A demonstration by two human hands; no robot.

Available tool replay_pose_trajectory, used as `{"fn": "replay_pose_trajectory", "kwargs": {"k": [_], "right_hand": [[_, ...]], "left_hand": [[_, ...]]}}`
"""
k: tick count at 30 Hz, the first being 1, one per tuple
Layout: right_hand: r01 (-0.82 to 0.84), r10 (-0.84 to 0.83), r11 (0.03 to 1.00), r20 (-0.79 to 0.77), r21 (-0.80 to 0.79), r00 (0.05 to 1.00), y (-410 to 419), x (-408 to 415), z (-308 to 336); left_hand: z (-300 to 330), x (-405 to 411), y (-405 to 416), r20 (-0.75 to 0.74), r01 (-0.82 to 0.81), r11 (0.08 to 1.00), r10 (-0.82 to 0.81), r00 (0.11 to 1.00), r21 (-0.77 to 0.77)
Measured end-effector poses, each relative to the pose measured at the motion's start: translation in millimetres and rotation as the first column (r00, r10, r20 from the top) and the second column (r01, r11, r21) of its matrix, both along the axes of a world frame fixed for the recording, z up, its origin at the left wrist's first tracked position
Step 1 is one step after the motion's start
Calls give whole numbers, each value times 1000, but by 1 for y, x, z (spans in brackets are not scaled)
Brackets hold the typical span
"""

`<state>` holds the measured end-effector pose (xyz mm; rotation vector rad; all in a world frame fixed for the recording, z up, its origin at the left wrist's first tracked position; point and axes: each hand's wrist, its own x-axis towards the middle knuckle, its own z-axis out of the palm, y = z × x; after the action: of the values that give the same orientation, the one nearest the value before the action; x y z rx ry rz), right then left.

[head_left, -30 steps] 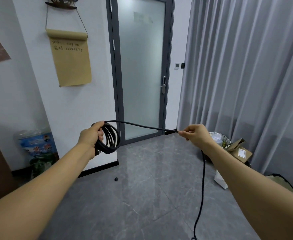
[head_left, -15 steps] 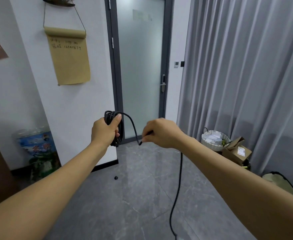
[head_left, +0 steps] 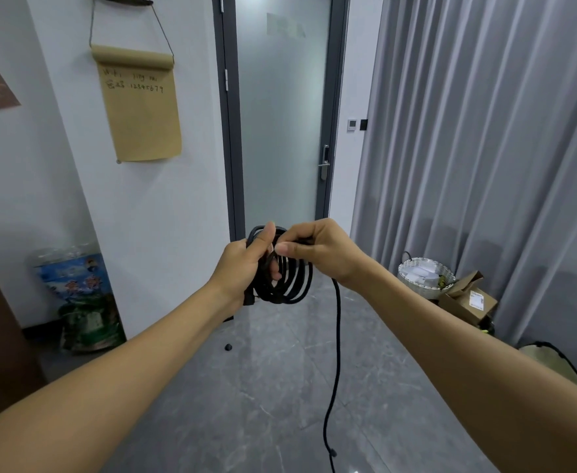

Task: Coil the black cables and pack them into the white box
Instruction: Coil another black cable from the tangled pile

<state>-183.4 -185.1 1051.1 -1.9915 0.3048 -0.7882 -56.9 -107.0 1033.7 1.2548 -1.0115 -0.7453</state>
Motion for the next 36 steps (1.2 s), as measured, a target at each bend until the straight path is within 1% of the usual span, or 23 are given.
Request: {"fn": "replay_pose_trajectory", "kwargs": {"k": [3,5,9,13,16,19,21,23,25,30,33,36], "right_hand": [[93,-93,996,16,14,996,-1,0,0],[158,-158,987,10,35,987,-3,0,-1],[231,-227,969,-53,87,972,-4,0,1],[281,-261,957,-211,69,942,-7,-2,5],[291,-261,955,-316,51,912,-12,-3,5],[254,-202,965,-432,66,879,-15,-4,4],[197,-117,972,-467,126,877,-17,-7,3],[171,-63,966,-465,193,883,-21,-11,-3],[214,-93,949,-447,229,890,-27,-18,-11],[354,-234,882,-363,311,902,-43,-38,-28],[424,-315,845,-337,325,887,-52,-51,-39],[521,-415,803,-357,289,837,-59,-70,-50]], "left_hand": [[1,-4,2,-121,88,996,-86,989,16],[1,-5,0,-159,142,990,-138,978,17],[-5,-2,-2,-153,229,971,-217,964,66],[-12,1,1,-148,343,932,-325,934,115],[-16,3,3,-70,380,917,-374,925,125],[-22,9,0,66,312,932,-329,942,181],[-27,13,0,82,279,935,-302,950,219],[-30,15,2,61,268,934,-290,955,239],[-31,19,4,-1,231,941,-238,971,248],[-30,43,3,-171,70,959,-23,985,273],[-31,60,4,-273,-20,958,102,957,286],[-34,82,10,-361,-131,953,228,904,275]]}}
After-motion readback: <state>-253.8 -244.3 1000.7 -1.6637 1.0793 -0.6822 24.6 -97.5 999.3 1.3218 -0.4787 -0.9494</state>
